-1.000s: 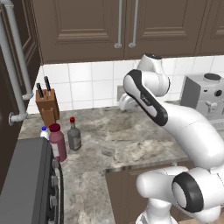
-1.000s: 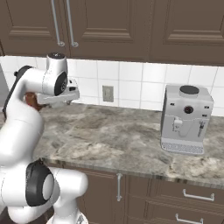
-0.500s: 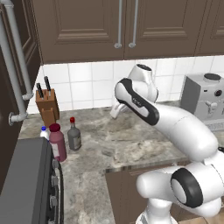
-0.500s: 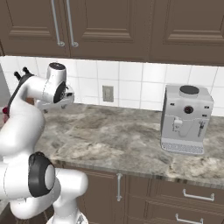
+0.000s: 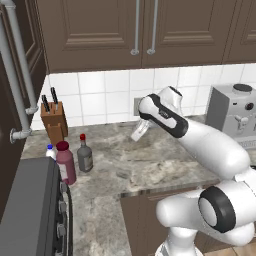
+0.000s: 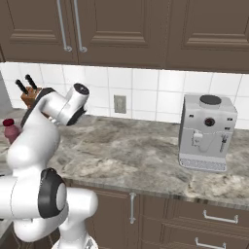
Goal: Place the drinks on the dining counter in a tight cluster.
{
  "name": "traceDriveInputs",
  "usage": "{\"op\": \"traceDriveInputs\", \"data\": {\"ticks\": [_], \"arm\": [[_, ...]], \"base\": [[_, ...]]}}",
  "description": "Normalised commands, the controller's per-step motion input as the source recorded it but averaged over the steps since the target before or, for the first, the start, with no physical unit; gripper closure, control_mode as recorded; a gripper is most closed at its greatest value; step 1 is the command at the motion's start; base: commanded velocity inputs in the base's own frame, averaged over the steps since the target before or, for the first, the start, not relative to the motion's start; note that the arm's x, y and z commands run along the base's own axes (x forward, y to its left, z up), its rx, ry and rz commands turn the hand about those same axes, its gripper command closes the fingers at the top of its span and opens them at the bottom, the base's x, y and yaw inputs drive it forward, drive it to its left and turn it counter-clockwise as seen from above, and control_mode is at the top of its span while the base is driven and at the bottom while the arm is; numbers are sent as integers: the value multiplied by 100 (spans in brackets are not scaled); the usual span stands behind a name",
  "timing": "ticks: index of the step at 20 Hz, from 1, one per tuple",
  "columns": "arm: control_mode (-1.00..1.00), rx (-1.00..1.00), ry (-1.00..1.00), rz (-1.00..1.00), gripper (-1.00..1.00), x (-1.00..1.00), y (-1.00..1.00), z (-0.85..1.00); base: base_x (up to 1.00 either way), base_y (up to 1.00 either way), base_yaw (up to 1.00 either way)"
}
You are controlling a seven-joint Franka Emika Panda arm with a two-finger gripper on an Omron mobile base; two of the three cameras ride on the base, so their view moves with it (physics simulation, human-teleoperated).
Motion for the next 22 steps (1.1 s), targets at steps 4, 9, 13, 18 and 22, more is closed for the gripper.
{"op": "traceDriveInputs", "data": {"ticks": [4,9,13,18,22], "arm": [[-100,25,-8,33,-100,1,3,0],[-100,28,-19,29,-100,-1,4,-10],[-100,25,-26,14,-100,-4,14,-28],[-100,0,-9,5,-100,0,6,-1],[-100,0,6,6,-100,13,21,-11]], "base": [[0,0,0],[0,0,0],[0,0,0],[0,0,0],[0,0,0]]}}
